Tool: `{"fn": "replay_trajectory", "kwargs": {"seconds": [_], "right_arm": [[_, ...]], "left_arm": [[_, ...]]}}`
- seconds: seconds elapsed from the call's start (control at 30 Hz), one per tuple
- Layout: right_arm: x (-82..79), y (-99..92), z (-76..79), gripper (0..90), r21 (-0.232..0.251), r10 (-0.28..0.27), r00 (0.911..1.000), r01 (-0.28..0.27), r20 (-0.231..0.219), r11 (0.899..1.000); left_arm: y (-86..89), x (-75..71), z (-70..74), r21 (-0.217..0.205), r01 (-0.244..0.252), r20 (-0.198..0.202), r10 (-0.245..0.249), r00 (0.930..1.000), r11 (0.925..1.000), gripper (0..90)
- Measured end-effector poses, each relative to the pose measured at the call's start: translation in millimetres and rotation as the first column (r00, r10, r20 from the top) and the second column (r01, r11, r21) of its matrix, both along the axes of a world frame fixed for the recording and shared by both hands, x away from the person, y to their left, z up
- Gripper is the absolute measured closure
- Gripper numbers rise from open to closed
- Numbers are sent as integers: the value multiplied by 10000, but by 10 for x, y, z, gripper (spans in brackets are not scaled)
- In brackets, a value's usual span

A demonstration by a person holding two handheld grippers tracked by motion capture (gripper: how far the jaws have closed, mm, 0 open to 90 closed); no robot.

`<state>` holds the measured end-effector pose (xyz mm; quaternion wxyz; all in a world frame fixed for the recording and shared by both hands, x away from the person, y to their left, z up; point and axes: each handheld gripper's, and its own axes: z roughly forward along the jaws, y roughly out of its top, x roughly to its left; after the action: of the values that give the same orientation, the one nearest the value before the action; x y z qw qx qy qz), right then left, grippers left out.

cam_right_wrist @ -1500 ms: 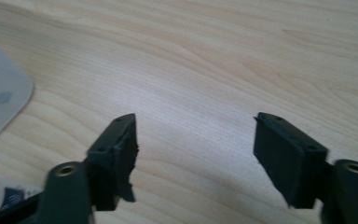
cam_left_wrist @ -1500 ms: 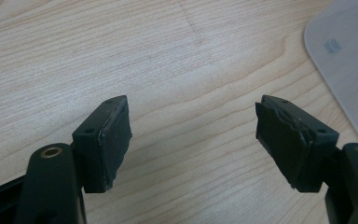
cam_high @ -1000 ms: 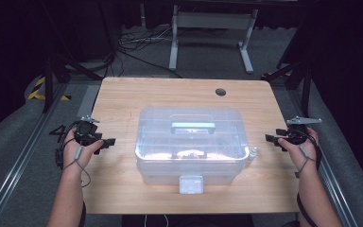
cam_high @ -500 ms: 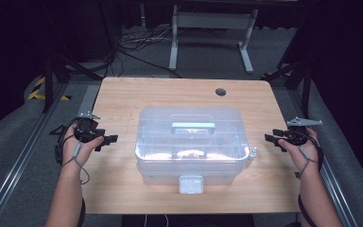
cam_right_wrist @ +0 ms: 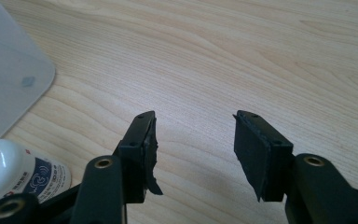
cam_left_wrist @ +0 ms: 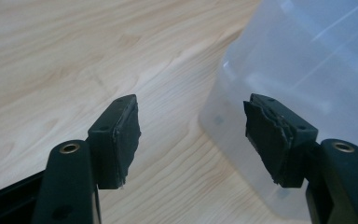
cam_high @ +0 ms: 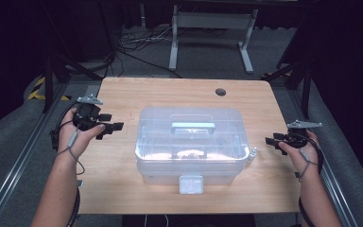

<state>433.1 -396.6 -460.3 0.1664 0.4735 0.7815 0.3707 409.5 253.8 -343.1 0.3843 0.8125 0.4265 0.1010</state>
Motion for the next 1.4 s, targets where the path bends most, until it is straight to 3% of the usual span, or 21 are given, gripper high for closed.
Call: {"fn": "replay_trajectory", "kwargs": {"seconds": [0.2,0.5,0.7,0.9,1.2,1.3,1.4], "right_arm": [[-10,-19,-1,495,89,-82,9999,83,-67,9999],[-52,-69,19,480,215,-305,9995,307,-100,9993],[-78,-98,-9,475,204,-412,9989,417,-220,9989],[-100,-108,6,472,236,-494,9986,498,-197,9985],[-91,-85,6,468,293,-438,9988,444,-221,9986],[-87,-84,6,461,346,-434,9989,441,-202,9984],[-88,-74,10,458,443,-416,9989,425,-224,9981]], "left_arm": [[-199,26,215,214,452,190,-456,9988,9988,352],[-522,-43,479,148,1548,426,-1553,9869,9878,351],[-745,-88,614,370,2251,592,-2269,9721,9736,346],[-995,-146,706,446,3229,586,-3252,9438,9454,336],[-1202,-166,749,692,3652,607,-3694,9273,9283,321],[-1277,-173,749,819,3852,824,-3914,9165,9192,313],[-1377,-163,720,837,4125,717,-4184,9054,9071,310]]}}
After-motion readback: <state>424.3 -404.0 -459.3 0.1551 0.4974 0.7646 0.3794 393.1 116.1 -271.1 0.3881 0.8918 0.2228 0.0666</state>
